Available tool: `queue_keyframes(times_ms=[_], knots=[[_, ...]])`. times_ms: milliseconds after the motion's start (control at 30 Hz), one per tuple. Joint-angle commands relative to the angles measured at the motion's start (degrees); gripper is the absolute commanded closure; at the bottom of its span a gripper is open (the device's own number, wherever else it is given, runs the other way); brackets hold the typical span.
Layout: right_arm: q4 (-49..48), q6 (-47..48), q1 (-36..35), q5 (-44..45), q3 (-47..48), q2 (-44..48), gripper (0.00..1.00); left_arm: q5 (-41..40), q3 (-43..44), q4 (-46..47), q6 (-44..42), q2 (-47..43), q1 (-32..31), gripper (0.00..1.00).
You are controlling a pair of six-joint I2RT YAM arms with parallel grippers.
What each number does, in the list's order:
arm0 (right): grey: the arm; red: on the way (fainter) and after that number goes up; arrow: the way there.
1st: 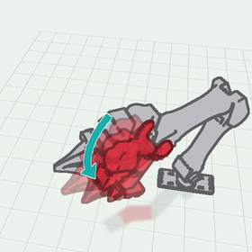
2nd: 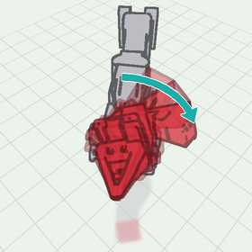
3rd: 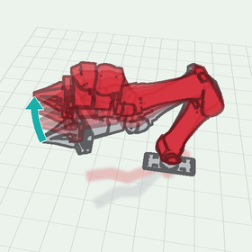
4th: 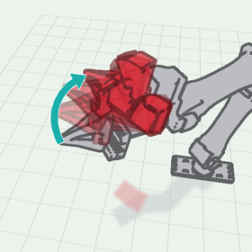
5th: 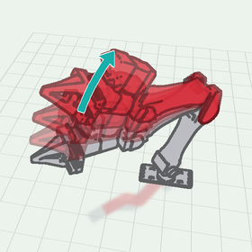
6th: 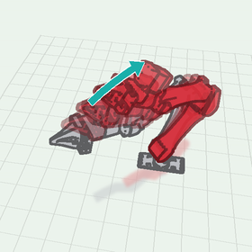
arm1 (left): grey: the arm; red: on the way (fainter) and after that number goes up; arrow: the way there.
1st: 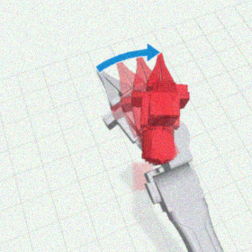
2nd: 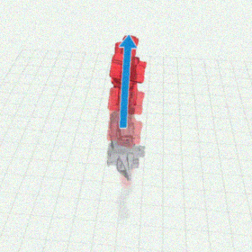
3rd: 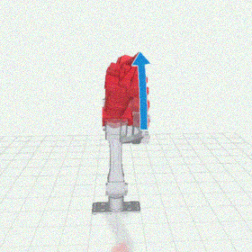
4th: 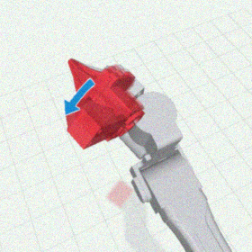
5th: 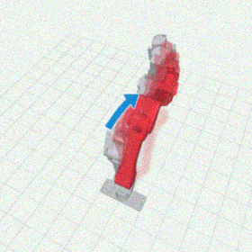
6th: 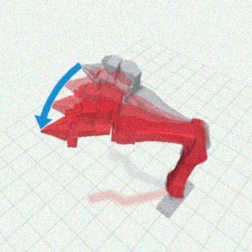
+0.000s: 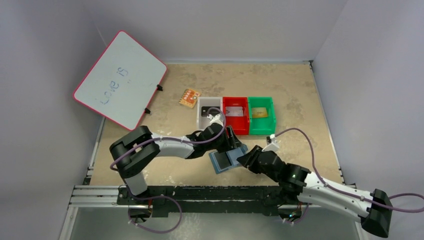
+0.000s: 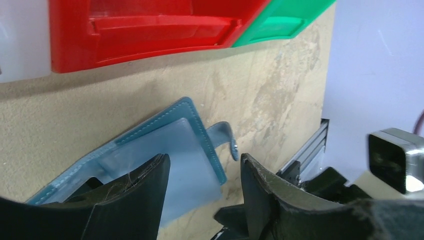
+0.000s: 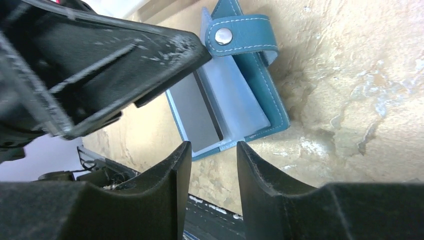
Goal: Take the credit cards out of the card holder
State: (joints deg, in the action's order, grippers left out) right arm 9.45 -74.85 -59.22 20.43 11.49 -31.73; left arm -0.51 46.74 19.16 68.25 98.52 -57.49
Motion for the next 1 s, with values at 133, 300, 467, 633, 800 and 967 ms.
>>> queue_keyframes(times_ms=[133, 300, 467, 633, 800, 967], knots=[[4.4, 2.1, 0.2, 4.0, 3.2, 3.7, 0.66, -4.4, 2.5, -3.5, -1.1, -1.2, -0.8, 0.45], [-1.3, 5.4, 0.2, 2.6, 4.2, -2.7, 0.67, -12.1, 3.0, -12.6, -4.1, -9.0, -0.9, 0.41], [-7.1, 10.7, 0.2, 0.5, 7.5, -12.9, 0.66, -19.8, 0.6, -21.1, -4.9, -17.3, -0.9, 0.39], [-11.8, 14.7, 0.5, -2.3, 11.2, -20.9, 0.65, -25.6, -3.2, -29.5, -3.4, -25.0, -0.8, 0.37], [-16.1, 18.3, 5.6, -9.8, 11.1, -26.2, 0.63, -25.6, -8.3, -31.2, -1.2, -30.0, -0.9, 0.37], [-19.2, 19.7, 7.3, -16.3, 9.9, -28.1, 0.57, -25.4, -11.8, -32.7, 0.4, -34.5, -0.8, 0.36]])
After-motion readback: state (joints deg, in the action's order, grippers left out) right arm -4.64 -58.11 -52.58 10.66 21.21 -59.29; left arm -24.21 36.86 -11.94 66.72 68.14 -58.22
